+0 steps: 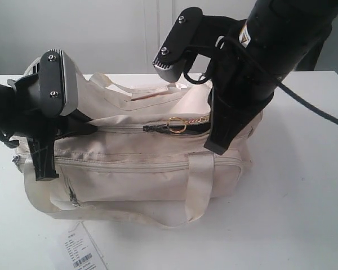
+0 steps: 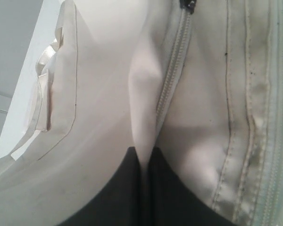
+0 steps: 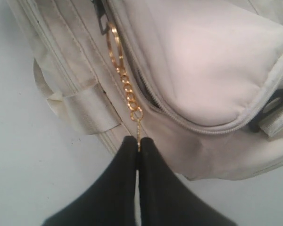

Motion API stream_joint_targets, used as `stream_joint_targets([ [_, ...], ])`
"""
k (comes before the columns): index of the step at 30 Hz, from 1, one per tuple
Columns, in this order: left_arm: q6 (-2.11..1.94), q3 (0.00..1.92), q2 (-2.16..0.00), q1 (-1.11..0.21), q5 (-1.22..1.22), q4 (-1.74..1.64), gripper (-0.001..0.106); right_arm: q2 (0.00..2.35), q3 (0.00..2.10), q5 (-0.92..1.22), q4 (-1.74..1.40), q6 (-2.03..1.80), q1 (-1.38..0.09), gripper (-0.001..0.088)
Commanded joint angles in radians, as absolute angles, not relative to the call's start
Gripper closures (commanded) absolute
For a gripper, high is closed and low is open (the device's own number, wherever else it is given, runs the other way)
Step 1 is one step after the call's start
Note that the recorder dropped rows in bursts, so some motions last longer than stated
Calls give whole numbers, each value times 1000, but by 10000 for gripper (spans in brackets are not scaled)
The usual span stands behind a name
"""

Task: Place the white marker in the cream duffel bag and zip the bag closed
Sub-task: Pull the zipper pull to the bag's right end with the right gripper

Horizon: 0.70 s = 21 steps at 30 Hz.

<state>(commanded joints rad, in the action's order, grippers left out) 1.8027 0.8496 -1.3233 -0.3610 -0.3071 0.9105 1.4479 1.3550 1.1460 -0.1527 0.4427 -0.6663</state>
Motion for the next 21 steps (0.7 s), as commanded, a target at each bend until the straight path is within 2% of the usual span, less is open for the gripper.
stream_joint_targets([
  [21,1803,850,-1323,-361,-283,911,1053,1448,1355,1152,-162,443,-617,868],
])
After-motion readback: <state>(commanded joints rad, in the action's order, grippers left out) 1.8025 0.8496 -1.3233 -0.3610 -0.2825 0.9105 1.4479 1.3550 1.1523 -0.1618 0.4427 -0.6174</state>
